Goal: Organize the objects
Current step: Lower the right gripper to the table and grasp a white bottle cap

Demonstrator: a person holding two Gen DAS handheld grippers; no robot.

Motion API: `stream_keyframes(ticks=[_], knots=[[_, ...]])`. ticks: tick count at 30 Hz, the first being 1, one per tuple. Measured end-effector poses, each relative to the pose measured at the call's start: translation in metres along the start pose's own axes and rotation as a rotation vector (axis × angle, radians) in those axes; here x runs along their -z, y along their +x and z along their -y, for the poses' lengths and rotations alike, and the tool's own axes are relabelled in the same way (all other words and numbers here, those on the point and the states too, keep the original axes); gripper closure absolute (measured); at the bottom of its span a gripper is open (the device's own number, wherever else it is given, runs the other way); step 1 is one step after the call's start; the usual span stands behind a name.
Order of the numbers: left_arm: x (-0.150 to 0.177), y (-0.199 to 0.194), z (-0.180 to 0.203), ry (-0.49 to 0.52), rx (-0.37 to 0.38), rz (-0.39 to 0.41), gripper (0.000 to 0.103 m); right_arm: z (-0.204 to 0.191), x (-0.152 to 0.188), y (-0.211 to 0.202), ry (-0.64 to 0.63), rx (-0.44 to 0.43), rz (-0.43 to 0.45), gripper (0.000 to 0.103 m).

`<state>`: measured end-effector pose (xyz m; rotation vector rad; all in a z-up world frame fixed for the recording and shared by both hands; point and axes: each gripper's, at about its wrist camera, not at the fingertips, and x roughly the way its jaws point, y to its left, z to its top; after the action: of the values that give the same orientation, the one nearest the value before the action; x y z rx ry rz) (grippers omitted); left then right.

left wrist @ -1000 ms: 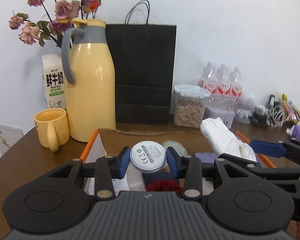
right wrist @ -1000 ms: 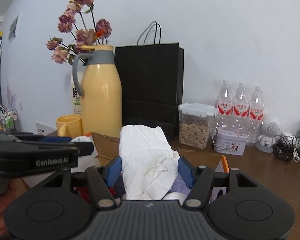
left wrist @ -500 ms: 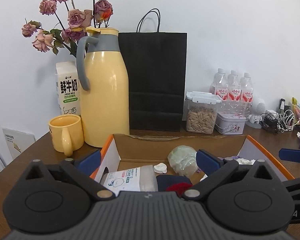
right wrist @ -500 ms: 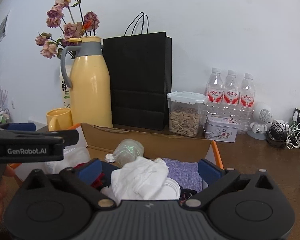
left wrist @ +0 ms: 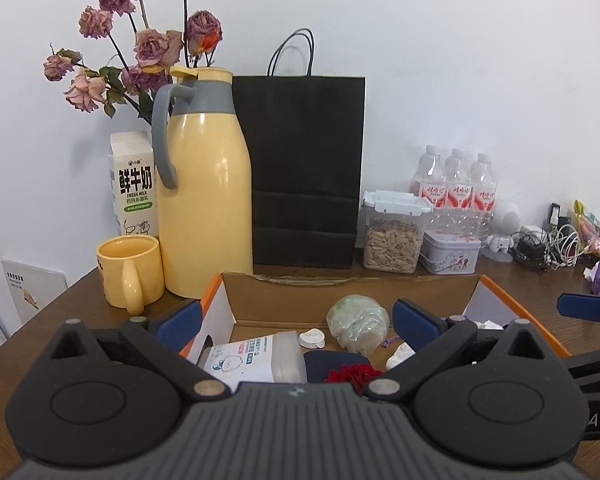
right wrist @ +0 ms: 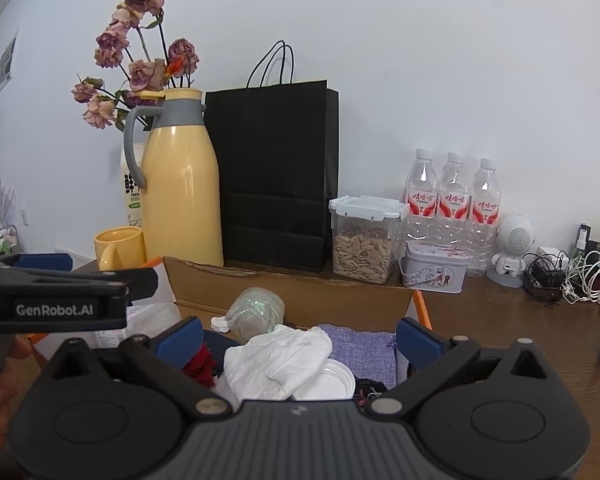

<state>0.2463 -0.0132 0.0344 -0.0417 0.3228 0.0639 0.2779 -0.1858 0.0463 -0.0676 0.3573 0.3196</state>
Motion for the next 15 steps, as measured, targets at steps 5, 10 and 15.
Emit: stream_keyframes(ticks=[5, 10, 15], knots=[[0.001, -0.012, -0.002, -0.002, 0.018, 0.014, 0.0, 0.003, 0.002, -0.014, 0.006, -0.002, 0.019, 0.0], [0.004, -0.03, -0.002, 0.008, 0.036, 0.016, 0.0, 0.006, 0.006, -0.031, 0.014, -0.007, 0.032, 0.0], [0.01, -0.047, -0.008, 0.018, 0.042, 0.004, 0.0, 0.005, 0.012, -0.05, 0.005, -0.009, 0.034, 0.0]])
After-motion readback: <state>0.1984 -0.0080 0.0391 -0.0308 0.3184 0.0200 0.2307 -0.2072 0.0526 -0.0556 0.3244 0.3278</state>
